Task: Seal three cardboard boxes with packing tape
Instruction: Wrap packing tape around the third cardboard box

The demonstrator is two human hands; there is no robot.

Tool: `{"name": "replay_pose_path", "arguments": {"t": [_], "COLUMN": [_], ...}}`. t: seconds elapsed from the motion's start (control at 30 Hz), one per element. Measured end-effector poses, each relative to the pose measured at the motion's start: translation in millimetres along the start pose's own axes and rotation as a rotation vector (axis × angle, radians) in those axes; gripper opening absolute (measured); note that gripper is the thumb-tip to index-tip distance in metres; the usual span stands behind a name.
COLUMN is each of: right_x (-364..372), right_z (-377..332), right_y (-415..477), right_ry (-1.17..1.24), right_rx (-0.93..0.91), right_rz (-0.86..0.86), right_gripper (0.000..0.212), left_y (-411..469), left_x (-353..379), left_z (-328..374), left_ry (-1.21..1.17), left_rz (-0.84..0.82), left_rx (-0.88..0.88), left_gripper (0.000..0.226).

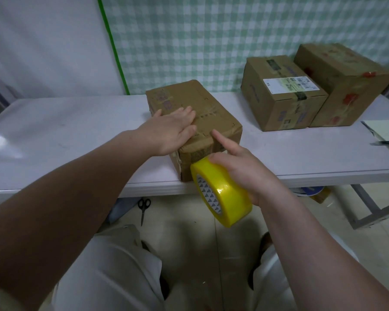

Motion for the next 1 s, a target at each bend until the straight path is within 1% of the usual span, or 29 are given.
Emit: {"name": "replay_pose_path", "arguments": {"t": [0.1,0.2,0.33,0.47,0.6,0.73,0.87,1.0], "right_x": [1,2,2,2,2,4,9,9], "right_z": [0,1,2,0,1,6,10,13], "right_y": [0,1,-3,-6,-3,2,3,-4], "right_ry": [0.006,0.019,0.012,0.0,-0.002,0.048,0.148,0.208], "right_rx": [-0.004,-0.011,-0.017,-0.03,-0.028,-0.034,-0.012,-0.021], "right_rz": [-0.008,-0.015,-0.015,-0.019,-0.022,-0.041,-0.097,-0.088], "right_gripper": [0.059,0.06,0.061,0.062,0.062,0.063,0.068,0.07], "left_y": [7,6,1,-1,-5,-4,-3,-2], "left_x": [1,3,0,3,6,8,7,6], "left_z": [4,4,20,32,29,30,27,26], "left_ry": [0.049,0.074,0.168,0.113,0.147,0.165,0.129,0.124], "left_rz": [-0.028,0.001,0.06,0.09,0.083,0.052,0.012,-0.001], "left_rx": [-0.096,-0.129,-0.047,-0.012,-0.009,-0.001,-0.011,-0.007], "left_gripper": [0.061,0.064,0.058,0.055,0.065,0.075,0.08,0.082]}}
Point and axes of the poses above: each hand's wrist, its own y-axis towards the middle knuckle, its own x-axis out of the palm, z = x × y, the point moved 8 cm from there along y, towards the middle knuckle, and after that the axes turned 6 degrees about x, right-handed, at the moved point
